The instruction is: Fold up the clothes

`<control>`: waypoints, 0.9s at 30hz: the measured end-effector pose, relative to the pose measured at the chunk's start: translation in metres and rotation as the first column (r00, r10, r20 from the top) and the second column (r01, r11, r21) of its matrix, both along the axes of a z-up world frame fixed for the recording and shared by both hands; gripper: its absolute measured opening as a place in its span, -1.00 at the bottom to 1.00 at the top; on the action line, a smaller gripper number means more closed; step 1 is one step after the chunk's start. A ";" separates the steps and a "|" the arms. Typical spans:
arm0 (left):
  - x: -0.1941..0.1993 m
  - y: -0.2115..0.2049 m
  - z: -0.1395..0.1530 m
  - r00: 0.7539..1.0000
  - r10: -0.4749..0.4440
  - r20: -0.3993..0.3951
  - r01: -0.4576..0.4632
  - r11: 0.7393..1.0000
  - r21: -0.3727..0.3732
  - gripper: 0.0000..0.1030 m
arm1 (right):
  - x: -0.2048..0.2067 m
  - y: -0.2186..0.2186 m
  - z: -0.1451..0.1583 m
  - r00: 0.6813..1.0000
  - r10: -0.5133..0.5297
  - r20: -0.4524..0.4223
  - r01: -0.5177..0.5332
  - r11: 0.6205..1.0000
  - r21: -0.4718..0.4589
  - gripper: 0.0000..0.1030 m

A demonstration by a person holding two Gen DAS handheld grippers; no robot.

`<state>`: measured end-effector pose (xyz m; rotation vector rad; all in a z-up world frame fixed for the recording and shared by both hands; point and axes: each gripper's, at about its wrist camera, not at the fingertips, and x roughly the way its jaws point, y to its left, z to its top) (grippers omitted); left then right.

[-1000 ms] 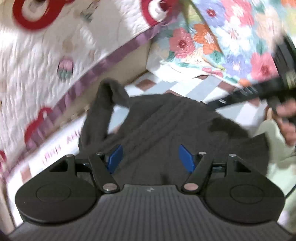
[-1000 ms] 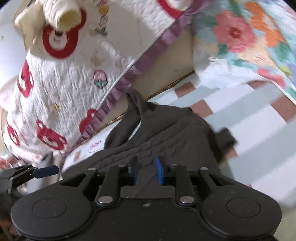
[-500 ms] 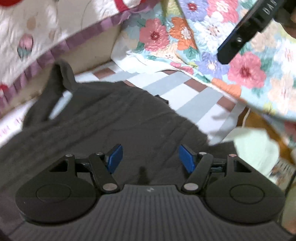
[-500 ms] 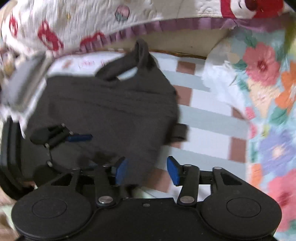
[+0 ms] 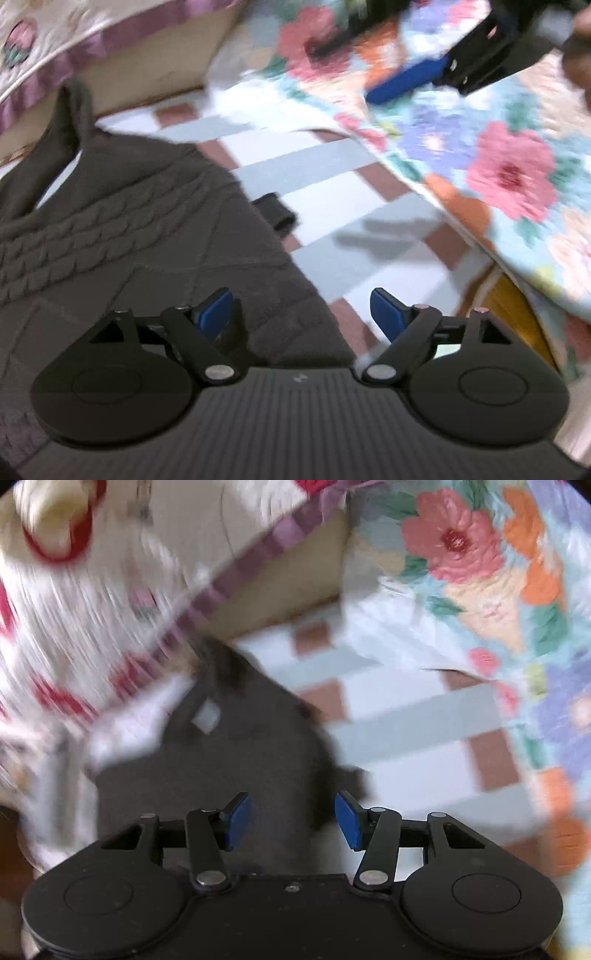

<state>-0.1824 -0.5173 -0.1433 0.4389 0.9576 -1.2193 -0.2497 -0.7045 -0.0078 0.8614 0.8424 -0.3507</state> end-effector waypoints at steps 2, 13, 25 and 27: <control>-0.001 -0.008 -0.008 0.998 -0.021 0.062 0.017 0.998 0.067 -0.01 | 0.004 -0.005 -0.005 0.993 -0.065 0.097 0.061 0.997 0.048 0.12; 0.087 0.076 -0.017 0.962 0.267 -0.047 -0.267 0.964 0.015 -0.73 | -0.003 -0.011 -0.107 0.991 -0.032 0.129 0.022 0.997 0.079 0.13; 0.136 0.114 -0.053 0.840 0.433 -0.328 -0.439 0.897 0.059 -0.72 | 0.025 -0.006 -0.178 0.976 -0.040 0.215 -0.030 0.950 0.312 0.14; 0.137 0.116 -0.053 0.837 0.429 -0.339 -0.436 0.898 0.062 -0.72 | 0.030 -0.004 -0.186 0.971 -0.045 0.236 -0.040 0.938 0.343 0.21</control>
